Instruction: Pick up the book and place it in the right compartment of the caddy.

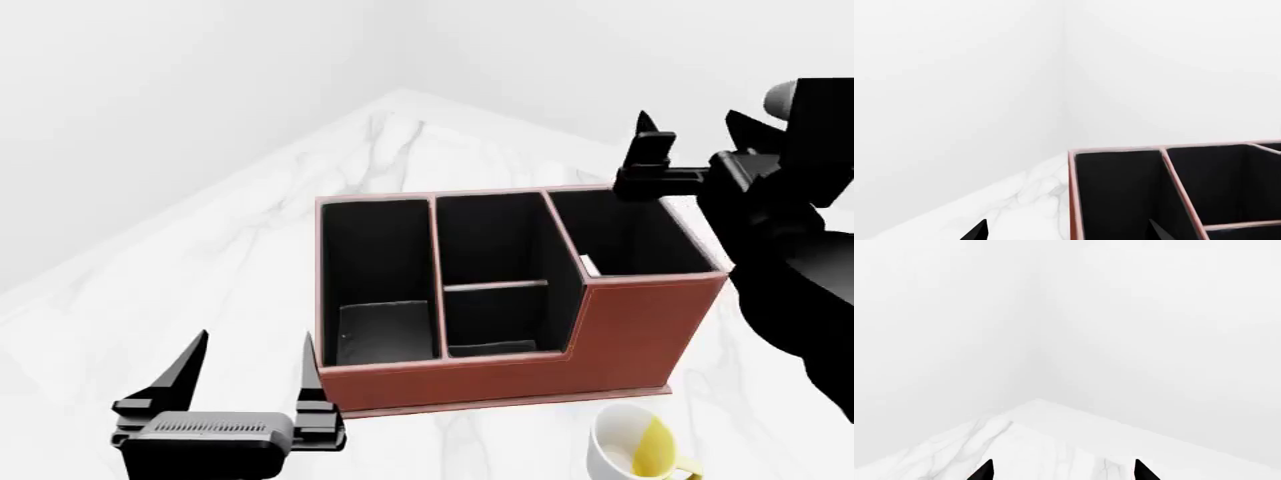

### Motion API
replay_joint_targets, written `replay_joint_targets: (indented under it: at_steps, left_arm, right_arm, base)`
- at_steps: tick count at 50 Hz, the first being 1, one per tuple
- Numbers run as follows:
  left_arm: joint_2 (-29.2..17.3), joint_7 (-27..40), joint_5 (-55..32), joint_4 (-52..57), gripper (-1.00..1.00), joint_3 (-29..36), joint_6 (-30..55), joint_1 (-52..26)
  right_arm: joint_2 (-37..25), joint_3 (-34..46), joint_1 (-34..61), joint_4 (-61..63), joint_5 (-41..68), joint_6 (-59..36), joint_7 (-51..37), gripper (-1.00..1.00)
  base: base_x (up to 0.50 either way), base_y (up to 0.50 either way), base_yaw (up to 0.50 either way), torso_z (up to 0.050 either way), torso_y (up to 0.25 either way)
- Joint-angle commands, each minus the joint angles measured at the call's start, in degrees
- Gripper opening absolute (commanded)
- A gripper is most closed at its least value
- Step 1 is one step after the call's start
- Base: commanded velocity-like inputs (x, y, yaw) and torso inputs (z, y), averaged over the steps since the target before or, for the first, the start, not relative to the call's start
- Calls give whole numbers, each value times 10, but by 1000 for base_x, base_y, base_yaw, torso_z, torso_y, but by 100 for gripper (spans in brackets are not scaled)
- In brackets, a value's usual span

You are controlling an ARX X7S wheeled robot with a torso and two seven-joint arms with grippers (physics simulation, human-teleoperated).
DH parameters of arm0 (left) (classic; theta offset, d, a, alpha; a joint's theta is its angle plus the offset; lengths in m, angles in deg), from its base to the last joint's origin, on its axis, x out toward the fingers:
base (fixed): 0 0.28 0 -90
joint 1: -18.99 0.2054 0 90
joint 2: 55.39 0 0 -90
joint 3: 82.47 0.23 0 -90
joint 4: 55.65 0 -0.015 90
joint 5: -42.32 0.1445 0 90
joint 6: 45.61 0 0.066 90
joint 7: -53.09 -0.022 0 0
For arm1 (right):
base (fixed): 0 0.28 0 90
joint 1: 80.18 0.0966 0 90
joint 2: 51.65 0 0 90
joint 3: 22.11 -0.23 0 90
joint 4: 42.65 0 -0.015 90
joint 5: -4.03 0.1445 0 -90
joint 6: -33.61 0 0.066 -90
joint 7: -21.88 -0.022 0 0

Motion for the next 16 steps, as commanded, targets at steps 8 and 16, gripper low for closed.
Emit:
replay_joint_targets:
  at_steps: [8, 16]
  left_arm:
    - [-3, 1, -3, 3, 100, -3, -10, 3]
    - [-5, -3, -1, 5, 100, -4, -32, 8]
  right_arm:
    - [-31, -55, -96, 84, -20, 103, -16, 100]
    - [-68, -98, -162, 167, -56, 161, -51, 100]
  base:
    - [0, 0, 0, 0, 0]
    - [0, 0, 0, 0, 0]
